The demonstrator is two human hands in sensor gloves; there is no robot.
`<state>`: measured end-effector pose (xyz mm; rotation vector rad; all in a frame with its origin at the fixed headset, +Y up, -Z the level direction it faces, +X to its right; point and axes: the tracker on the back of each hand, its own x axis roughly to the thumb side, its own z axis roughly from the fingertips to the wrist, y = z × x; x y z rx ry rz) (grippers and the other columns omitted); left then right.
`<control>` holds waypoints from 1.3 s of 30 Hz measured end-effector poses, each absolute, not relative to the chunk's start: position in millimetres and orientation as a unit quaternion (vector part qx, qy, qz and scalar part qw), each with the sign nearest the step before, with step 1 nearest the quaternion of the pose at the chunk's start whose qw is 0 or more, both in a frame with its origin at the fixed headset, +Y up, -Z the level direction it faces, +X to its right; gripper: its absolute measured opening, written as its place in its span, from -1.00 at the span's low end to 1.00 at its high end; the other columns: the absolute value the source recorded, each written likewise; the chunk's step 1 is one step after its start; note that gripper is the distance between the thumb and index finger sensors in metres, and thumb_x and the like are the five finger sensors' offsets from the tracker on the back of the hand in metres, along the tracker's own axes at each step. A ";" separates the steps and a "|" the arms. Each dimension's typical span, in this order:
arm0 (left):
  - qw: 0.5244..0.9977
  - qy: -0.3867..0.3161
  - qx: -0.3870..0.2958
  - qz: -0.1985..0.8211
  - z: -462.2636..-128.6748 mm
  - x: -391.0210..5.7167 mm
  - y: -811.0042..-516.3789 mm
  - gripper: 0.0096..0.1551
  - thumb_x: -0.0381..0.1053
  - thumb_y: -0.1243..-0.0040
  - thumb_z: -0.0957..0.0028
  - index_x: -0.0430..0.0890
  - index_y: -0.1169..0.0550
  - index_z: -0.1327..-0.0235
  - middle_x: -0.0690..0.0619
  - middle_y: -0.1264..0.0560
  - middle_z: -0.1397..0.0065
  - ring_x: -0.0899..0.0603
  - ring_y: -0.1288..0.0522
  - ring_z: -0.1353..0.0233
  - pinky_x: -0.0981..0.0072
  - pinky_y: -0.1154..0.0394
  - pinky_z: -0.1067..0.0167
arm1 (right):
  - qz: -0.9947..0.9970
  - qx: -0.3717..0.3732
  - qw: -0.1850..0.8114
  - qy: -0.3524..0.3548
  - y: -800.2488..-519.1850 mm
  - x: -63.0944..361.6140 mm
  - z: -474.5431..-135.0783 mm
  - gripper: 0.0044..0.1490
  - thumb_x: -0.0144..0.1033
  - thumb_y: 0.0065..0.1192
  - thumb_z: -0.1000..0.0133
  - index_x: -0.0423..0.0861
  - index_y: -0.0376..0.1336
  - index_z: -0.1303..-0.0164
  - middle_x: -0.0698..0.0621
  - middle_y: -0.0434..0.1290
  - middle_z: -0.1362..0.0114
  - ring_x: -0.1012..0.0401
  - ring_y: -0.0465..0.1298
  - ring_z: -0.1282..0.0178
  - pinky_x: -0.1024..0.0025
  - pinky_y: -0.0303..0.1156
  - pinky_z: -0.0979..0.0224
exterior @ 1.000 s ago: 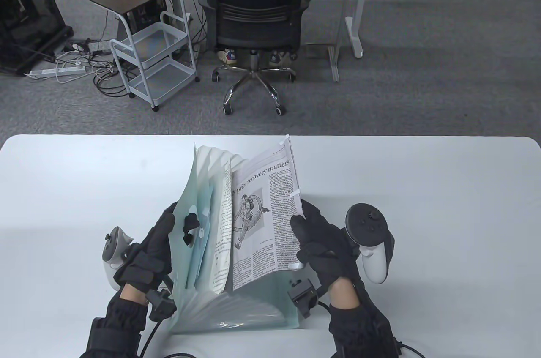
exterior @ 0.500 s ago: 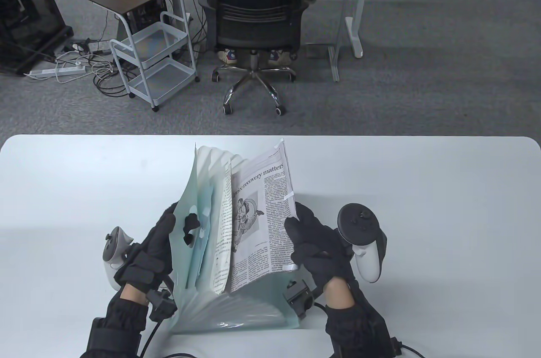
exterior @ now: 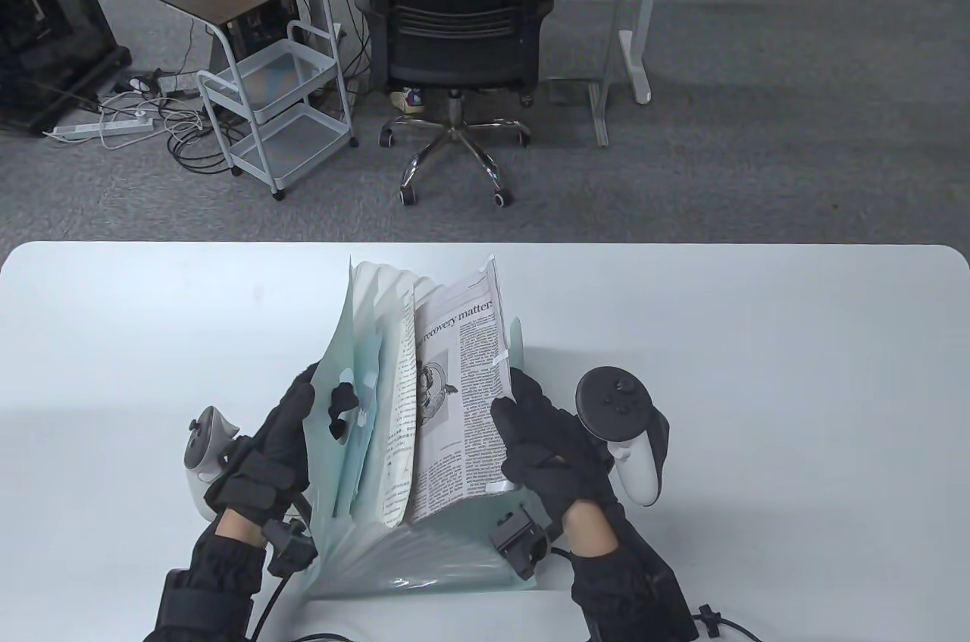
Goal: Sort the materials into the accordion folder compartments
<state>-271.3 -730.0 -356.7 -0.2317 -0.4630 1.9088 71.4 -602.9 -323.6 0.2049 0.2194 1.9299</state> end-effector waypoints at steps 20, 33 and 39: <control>0.549 -0.196 -0.097 0.807 -357.0 -271.3 -730.7 -0.17 0.17 0.18 -0.59 -0.26 0.10 -0.84 -0.30 -0.20 -0.66 -0.54 0.28 -0.75 -0.46 0.27 -0.43 | 0.845 0.119 0.517 0.072 -598.4 46.9 -311.3 -0.30 -0.59 -0.17 -0.38 -0.50 -0.20 -0.66 -0.44 0.26 -0.58 0.04 0.69 -0.16 0.24 0.67 -0.14; 0.549 -0.196 -0.097 0.807 -356.9 -270.9 -730.5 -0.17 0.17 0.18 -0.59 -0.26 0.10 -0.84 -0.30 -0.20 -0.66 -0.54 0.28 -0.76 -0.46 0.27 -0.43 | 0.846 0.128 0.512 0.074 -597.9 41.7 -308.6 -0.30 -0.60 -0.17 -0.38 -0.51 -0.20 -0.65 -0.45 0.26 -0.56 0.04 0.69 -0.16 0.24 0.67 -0.14; 0.550 -0.196 -0.097 0.806 -357.0 -271.2 -730.3 -0.17 0.17 0.18 -0.59 -0.26 0.10 -0.84 -0.30 -0.19 -0.66 -0.54 0.28 -0.75 -0.47 0.27 -0.43 | 0.852 0.118 0.502 0.094 -605.8 38.2 -313.6 -0.30 -0.59 -0.17 -0.38 -0.51 -0.20 -0.65 -0.45 0.26 -0.57 0.04 0.69 -0.16 0.24 0.67 -0.14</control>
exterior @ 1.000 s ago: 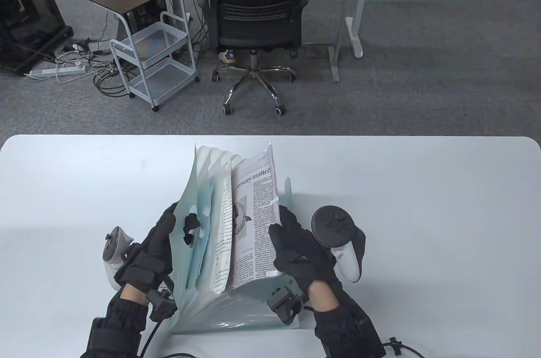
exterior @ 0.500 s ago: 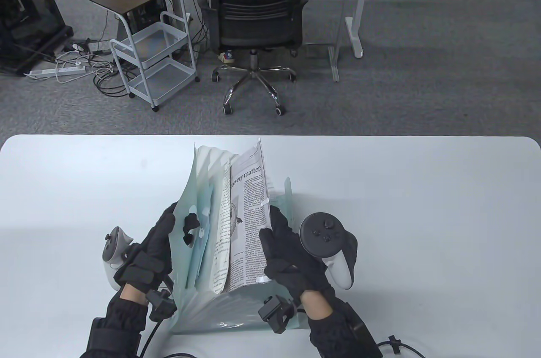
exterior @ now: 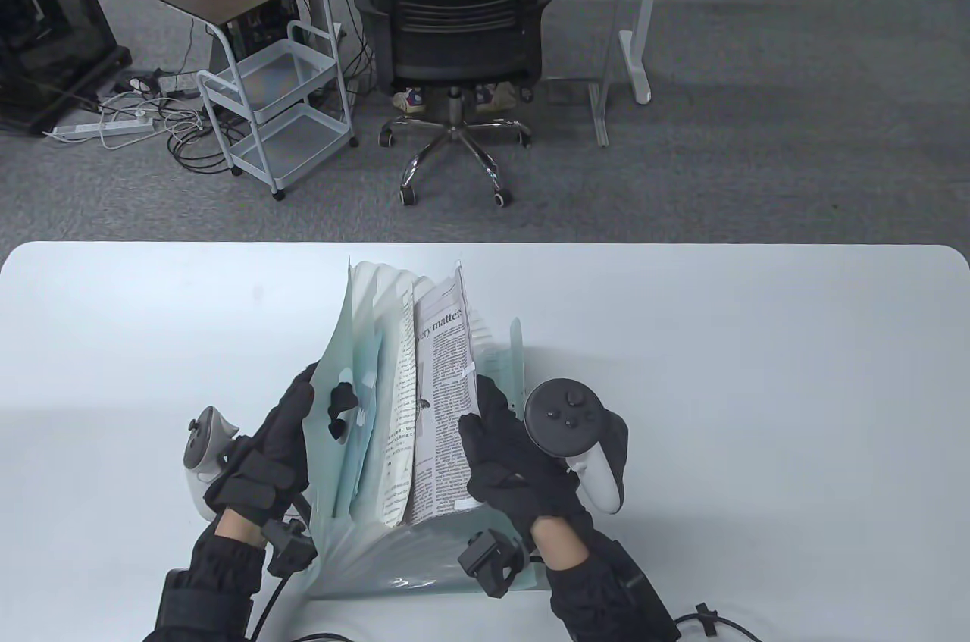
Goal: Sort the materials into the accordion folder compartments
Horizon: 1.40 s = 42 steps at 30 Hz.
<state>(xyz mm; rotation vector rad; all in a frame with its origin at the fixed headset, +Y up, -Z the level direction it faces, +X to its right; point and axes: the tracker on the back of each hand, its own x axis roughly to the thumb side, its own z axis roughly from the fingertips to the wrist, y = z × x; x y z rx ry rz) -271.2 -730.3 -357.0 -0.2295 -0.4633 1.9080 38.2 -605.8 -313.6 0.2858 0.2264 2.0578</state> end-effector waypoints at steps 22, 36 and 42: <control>0.550 -0.196 -0.097 0.806 -357.0 -271.2 -730.3 -0.17 0.17 0.18 -0.59 -0.26 0.10 -0.84 -0.30 -0.20 -0.66 -0.54 0.28 -0.75 -0.46 0.27 -0.43 | 0.865 0.105 0.470 0.139 -616.1 28.9 -315.5 -0.34 -0.55 -0.22 -0.40 -0.60 -0.15 -0.58 -0.47 0.35 -0.48 -0.03 0.69 -0.15 0.16 0.66 -0.12; 0.551 -0.196 -0.097 0.806 -357.1 -271.5 -730.3 -0.17 0.17 0.18 -0.59 -0.26 0.10 -0.84 -0.30 -0.19 -0.66 -0.54 0.28 -0.75 -0.47 0.27 -0.43 | 0.897 0.085 0.413 0.130 -611.2 33.3 -313.5 -0.46 -0.44 -0.12 -0.43 -0.35 0.14 -0.59 -0.45 0.18 -0.52 -0.12 0.50 -0.22 0.05 0.52 -0.20; 0.551 -0.195 -0.097 0.805 -357.2 -271.6 -730.3 -0.17 0.17 0.18 -0.59 -0.26 0.10 -0.84 -0.30 -0.19 -0.66 -0.54 0.28 -0.75 -0.47 0.27 -0.43 | 0.914 0.081 0.384 0.105 -609.3 35.1 -314.7 -0.47 -0.46 -0.01 -0.40 -0.39 0.23 -0.51 -0.36 0.36 -0.31 0.12 0.54 0.05 0.27 0.57 0.00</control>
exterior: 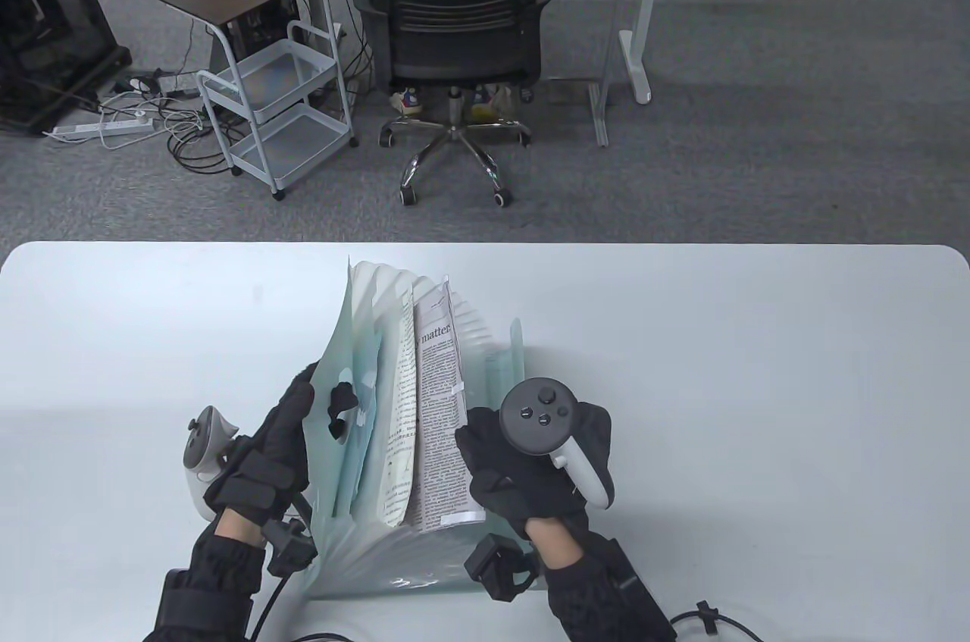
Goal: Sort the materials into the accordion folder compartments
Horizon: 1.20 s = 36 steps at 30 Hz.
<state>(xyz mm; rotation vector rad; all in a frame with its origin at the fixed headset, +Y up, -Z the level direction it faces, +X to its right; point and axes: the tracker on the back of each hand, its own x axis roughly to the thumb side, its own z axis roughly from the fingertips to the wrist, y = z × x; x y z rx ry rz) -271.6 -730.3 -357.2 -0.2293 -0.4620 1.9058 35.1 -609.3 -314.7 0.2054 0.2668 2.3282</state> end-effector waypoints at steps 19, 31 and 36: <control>0.552 -0.195 -0.097 0.805 -357.2 -271.8 -730.3 -0.17 0.17 0.18 -0.59 -0.26 0.10 -0.84 -0.30 -0.20 -0.66 -0.54 0.28 -0.75 -0.47 0.27 -0.43 | 0.922 0.094 0.371 0.061 -613.0 29.3 -316.7 -0.38 -0.50 0.10 -0.35 -0.42 0.09 -0.58 -0.28 0.45 -0.28 0.22 0.62 0.17 0.40 0.64 0.11; 0.552 -0.195 -0.097 0.805 -357.2 -271.8 -730.3 -0.17 0.17 0.18 -0.59 -0.26 0.10 -0.84 -0.30 -0.19 -0.66 -0.54 0.28 -0.75 -0.47 0.27 -0.43 | 0.919 0.111 0.372 0.072 -621.5 17.9 -318.0 -0.37 -0.52 0.06 -0.35 -0.47 0.07 -0.58 -0.32 0.43 -0.29 0.20 0.64 0.13 0.39 0.66 0.07; 0.552 -0.195 -0.097 0.805 -357.2 -271.8 -730.3 -0.17 0.17 0.18 -0.59 -0.26 0.10 -0.84 -0.30 -0.20 -0.66 -0.54 0.28 -0.75 -0.47 0.27 -0.43 | 0.912 0.117 0.383 0.086 -621.7 16.9 -317.7 -0.35 -0.54 0.05 -0.34 -0.48 0.05 -0.59 -0.34 0.42 -0.32 0.18 0.65 0.09 0.37 0.66 0.04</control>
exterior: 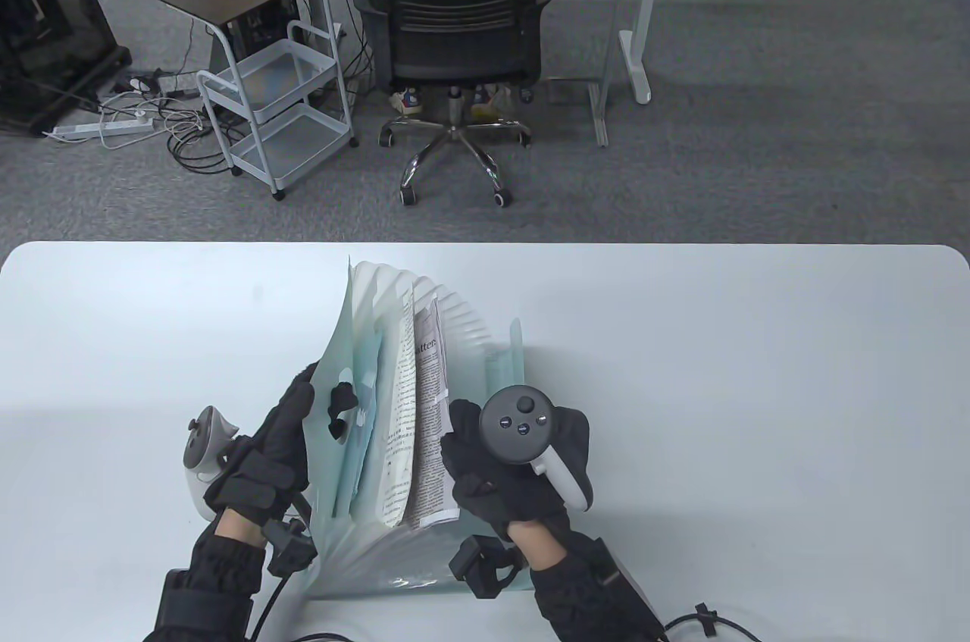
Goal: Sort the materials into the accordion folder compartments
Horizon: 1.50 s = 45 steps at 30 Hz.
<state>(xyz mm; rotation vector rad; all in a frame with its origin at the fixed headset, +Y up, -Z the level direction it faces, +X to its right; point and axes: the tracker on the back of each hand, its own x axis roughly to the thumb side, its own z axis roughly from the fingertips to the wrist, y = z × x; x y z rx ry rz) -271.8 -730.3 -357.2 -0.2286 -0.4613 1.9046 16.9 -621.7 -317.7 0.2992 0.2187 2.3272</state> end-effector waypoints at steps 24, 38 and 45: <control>0.550 -0.195 -0.098 0.806 -357.3 -270.9 -730.2 -0.17 0.17 0.18 -0.59 -0.26 0.10 -0.84 -0.30 -0.19 -0.66 -0.54 0.28 -0.75 -0.46 0.27 -0.43 | 0.919 0.117 0.368 0.079 -617.3 5.7 -312.4 -0.35 -0.54 0.07 -0.34 -0.48 0.06 -0.59 -0.37 0.39 -0.34 0.17 0.66 0.06 0.37 0.67 0.02; 0.546 -0.195 -0.099 0.808 -357.1 -270.5 -730.4 -0.17 0.17 0.17 -0.59 -0.26 0.10 -0.84 -0.30 -0.19 -0.66 -0.54 0.28 -0.76 -0.46 0.27 -0.43 | 0.934 0.116 0.324 0.096 -607.0 -9.4 -313.9 -0.33 -0.54 0.07 -0.34 -0.50 0.03 -0.60 -0.38 0.37 -0.34 0.16 0.66 0.05 0.36 0.67 0.01; 0.545 -0.195 -0.099 0.810 -356.8 -270.1 -729.9 -0.17 0.17 0.17 -0.58 -0.26 0.10 -0.84 -0.30 -0.20 -0.66 -0.54 0.28 -0.76 -0.46 0.27 -0.43 | 0.940 0.118 0.303 0.107 -607.5 -18.1 -314.9 -0.33 -0.53 0.07 -0.34 -0.49 0.03 -0.60 -0.37 0.38 -0.34 0.15 0.65 0.06 0.34 0.65 0.02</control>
